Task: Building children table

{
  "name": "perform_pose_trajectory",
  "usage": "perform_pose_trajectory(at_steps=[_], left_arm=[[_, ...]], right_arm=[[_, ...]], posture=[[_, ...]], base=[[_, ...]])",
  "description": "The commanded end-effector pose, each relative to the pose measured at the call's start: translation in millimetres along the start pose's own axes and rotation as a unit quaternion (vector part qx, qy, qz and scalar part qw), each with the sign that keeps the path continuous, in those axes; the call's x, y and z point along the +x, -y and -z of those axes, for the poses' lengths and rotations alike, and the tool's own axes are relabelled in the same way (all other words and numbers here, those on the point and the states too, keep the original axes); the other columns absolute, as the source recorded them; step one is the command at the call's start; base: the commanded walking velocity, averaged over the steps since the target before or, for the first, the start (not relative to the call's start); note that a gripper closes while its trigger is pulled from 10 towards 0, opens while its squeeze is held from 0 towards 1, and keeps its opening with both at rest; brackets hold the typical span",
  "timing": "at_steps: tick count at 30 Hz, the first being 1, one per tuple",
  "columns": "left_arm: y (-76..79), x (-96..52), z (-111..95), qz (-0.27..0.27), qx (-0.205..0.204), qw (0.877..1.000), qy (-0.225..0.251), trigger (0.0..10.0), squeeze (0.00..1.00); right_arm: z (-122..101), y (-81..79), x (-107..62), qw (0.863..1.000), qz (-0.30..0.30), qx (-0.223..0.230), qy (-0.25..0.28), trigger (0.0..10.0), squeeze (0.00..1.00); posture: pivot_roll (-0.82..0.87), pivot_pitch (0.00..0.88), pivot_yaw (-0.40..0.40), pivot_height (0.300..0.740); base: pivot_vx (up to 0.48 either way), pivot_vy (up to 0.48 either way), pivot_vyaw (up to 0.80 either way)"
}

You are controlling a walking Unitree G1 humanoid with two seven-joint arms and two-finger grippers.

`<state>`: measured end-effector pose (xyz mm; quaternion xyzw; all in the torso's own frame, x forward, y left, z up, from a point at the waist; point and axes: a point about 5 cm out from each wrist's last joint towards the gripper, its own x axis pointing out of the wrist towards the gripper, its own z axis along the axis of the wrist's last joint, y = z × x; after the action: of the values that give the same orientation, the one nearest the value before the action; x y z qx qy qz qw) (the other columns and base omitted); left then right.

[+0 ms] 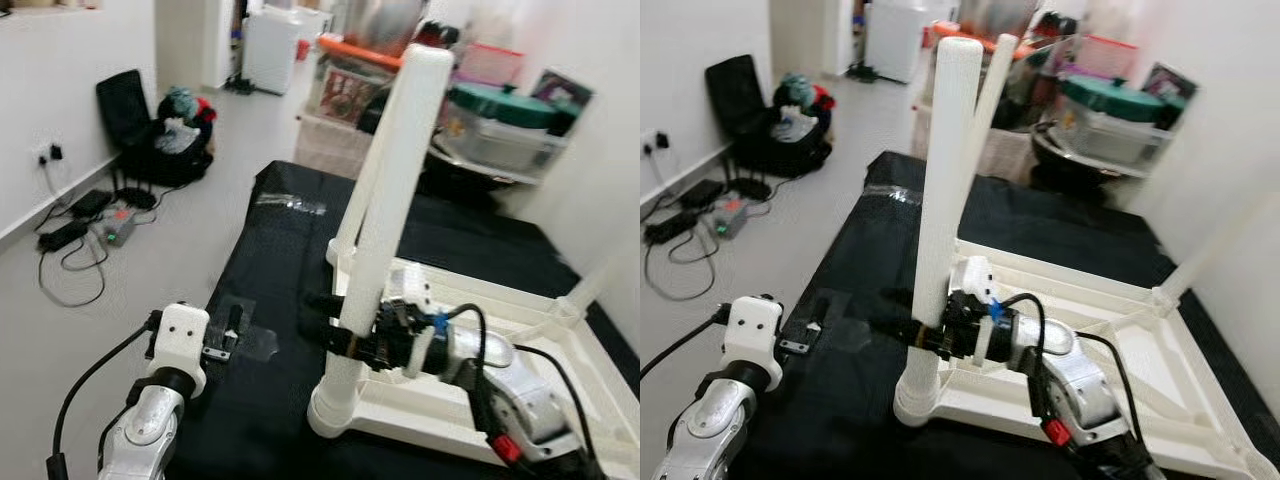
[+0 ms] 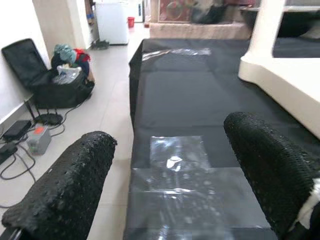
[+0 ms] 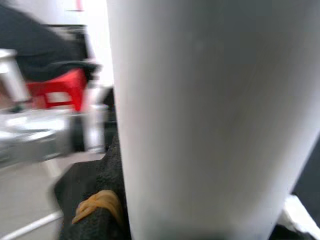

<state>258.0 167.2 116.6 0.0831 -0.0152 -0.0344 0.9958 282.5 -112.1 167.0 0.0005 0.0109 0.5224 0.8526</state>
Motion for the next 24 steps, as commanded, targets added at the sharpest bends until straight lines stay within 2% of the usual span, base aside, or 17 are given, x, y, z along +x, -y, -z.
perform_pose_trajectory(at_steps=[1,2,4,6,7,8,9,10,11,13,14,15,16,18,19,21,24], left_arm=[[3.6,-0.1,1.3,0.006,-0.005,1.0,-0.005,10.0,0.0],[3.6,-0.1,1.3,0.006,-0.005,1.0,-0.005,10.0,0.0],[3.3,0.2,1.4,0.005,-0.005,1.0,-0.005,10.0,0.0],[3.3,0.2,1.4,0.005,-0.005,1.0,-0.005,10.0,0.0],[3.2,0.4,1.3,0.004,-0.005,1.0,-0.005,10.0,0.0],[3.2,0.4,1.3,0.004,-0.005,1.0,-0.005,10.0,0.0],[3.1,0.6,1.3,0.004,-0.004,1.0,-0.005,10.0,0.0],[3.1,0.6,1.3,0.004,-0.004,1.0,-0.005,10.0,0.0],[3.2,0.8,1.6,0.005,-0.004,1.0,-0.005,10.0,0.0],[3.2,0.8,1.6,0.005,-0.004,1.0,-0.005,10.0,0.0],[3.6,0.9,1.8,0.006,-0.004,1.0,-0.006,10.0,0.0],[3.6,0.9,1.8,0.006,-0.004,1.0,-0.006,10.0,0.0],[4.0,1.1,2.1,0.007,-0.004,1.0,-0.006,10.0,0.0],[4.0,1.1,2.1,0.007,-0.004,1.0,-0.006,10.0,0.0],[4.2,1.3,2.2,0.008,-0.004,1.0,-0.006,10.0,0.0],[4.1,1.6,2.4,0.008,-0.004,1.0,-0.007,10.0,0.0],[3.5,2.0,2.5,0.007,-0.003,1.0,-0.006,10.0,0.0]], right_arm=[[72.1,19.3,-21.8,0.969,0.166,0.075,-0.166,10.0,0.0],[72.1,19.3,-21.8,0.969,0.166,0.075,-0.166,10.0,0.0],[80.1,38.0,-28.8,0.923,0.332,0.112,-0.161,10.0,0.0],[80.1,38.0,-28.8,0.923,0.332,0.112,-0.161,10.0,0.0],[82.4,44.7,-35.2,0.896,0.396,0.127,-0.155,10.0,0.0],[82.4,44.7,-35.2,0.896,0.396,0.127,-0.155,10.0,0.0],[81.3,52.2,-46.4,0.861,0.471,0.135,-0.137,10.0,0.0],[81.3,52.2,-46.4,0.861,0.471,0.135,-0.137,10.0,0.0],[79.7,55.9,-59.3,0.824,0.536,0.143,-0.116,10.0,0.0],[79.7,55.9,-59.3,0.824,0.536,0.143,-0.116,10.0,0.0],[79.0,57.6,-70.8,0.792,0.584,0.149,-0.098,10.0,0.0],[79.0,57.6,-70.8,0.792,0.584,0.149,-0.098,10.0,0.0],[78.4,58.9,-82.0,0.761,0.626,0.149,-0.082,10.0,0.0],[78.4,58.9,-82.0,0.761,0.626,0.149,-0.082,10.0,0.0],[77.6,59.7,-89.4,0.742,0.65,0.145,-0.072,10.0,0.0],[76.1,61.9,-90.7,0.734,0.662,0.137,-0.066,10.0,0.0],[75.0,63.4,-89.4,0.73,0.667,0.133,-0.062,10.0,0.0]], posture=[[0.13,0.0,-0.197,0.74],[0.13,0.0,-0.197,0.74],[0.13,0.0,-0.197,0.74],[0.13,0.0,-0.197,0.74],[0.13,0.0,-0.197,0.74],[0.13,0.0,-0.197,0.74],[0.12,0.0,-0.193,0.74],[0.12,0.0,-0.193,0.74],[0.12,0.0,-0.187,0.74],[0.12,0.0,-0.187,0.74],[0.11,0.0,-0.184,0.74],[0.11,0.0,-0.184,0.74],[0.11,0.0,-0.181,0.74],[0.11,0.0,-0.181,0.74],[0.11,0.0,-0.181,0.74],[0.12,0.0,-0.188,0.74],[0.12,0.0,-0.187,0.74]], base=[[0.0,0.0,0.0],[0.0,0.0,0.0],[0.0,0.0,0.0],[0.0,0.0,0.0],[0.0,0.0,0.0],[0.0,0.0,0.0],[0.0,0.0,0.0],[0.0,0.0,0.0],[0.0,0.0,0.0],[0.0,0.0,0.0],[0.0,0.0,0.0],[0.0,0.0,0.0],[0.0,0.0,0.0],[0.0,0.0,0.0],[0.0,0.0,0.0],[0.0,0.0,0.0],[0.0,0.0,0.0]])
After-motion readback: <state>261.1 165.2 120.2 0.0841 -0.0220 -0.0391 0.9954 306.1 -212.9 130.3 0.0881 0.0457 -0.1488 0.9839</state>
